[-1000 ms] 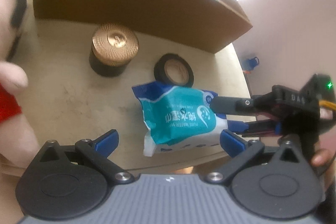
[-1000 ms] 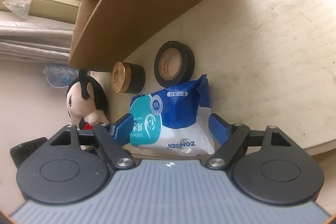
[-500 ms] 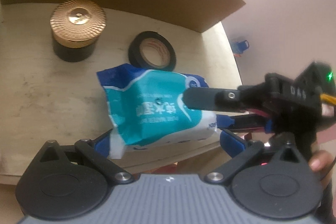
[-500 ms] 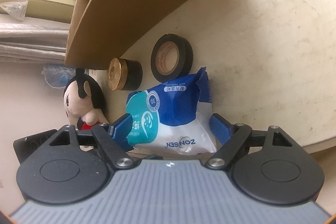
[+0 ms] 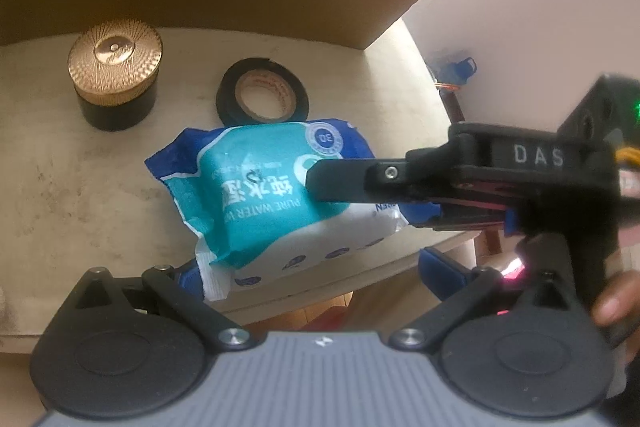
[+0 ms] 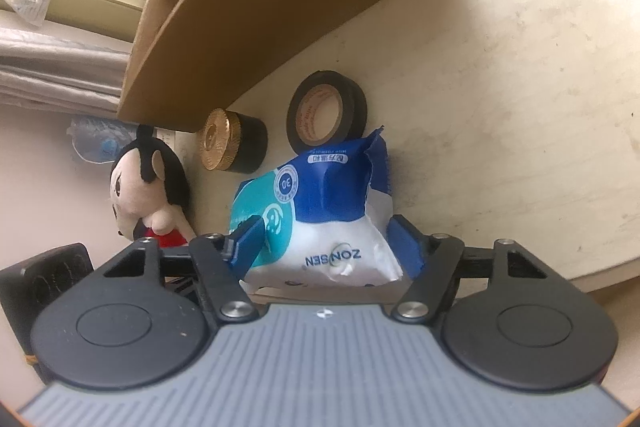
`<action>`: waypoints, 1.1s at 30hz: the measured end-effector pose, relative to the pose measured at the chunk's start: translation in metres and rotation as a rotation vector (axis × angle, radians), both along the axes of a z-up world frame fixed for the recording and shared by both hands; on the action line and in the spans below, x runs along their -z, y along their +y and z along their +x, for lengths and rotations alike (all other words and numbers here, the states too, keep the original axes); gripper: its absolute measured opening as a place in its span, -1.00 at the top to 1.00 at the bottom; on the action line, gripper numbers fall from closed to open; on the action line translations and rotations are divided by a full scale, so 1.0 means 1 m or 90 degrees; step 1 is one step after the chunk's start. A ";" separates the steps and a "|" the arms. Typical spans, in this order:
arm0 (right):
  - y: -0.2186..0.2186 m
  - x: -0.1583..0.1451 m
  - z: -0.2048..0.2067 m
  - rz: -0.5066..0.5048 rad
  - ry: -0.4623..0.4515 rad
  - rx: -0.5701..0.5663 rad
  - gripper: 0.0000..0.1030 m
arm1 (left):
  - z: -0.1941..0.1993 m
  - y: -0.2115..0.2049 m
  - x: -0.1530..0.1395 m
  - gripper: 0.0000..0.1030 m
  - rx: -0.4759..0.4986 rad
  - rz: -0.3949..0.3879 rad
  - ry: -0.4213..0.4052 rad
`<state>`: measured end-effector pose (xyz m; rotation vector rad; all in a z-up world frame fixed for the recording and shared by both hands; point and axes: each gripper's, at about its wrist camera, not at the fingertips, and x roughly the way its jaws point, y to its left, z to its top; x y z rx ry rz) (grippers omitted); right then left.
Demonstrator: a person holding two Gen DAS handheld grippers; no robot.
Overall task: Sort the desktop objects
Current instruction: 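Grip the wet-wipes pack with the left gripper and lift it off the table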
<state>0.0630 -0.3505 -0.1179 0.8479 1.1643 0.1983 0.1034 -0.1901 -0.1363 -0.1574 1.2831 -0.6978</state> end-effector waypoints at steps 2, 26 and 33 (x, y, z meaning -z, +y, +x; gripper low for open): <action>0.000 -0.002 -0.002 -0.001 -0.008 0.000 -0.31 | -0.001 0.000 -0.002 -0.99 0.001 -0.001 -0.004; -0.011 0.004 -0.006 0.029 -0.017 0.009 -0.12 | 0.010 0.023 0.010 -0.69 -0.068 -0.059 0.009; -0.005 -0.008 -0.006 -0.003 -0.049 -0.010 -0.08 | 0.001 0.022 0.001 -0.65 -0.050 -0.038 -0.021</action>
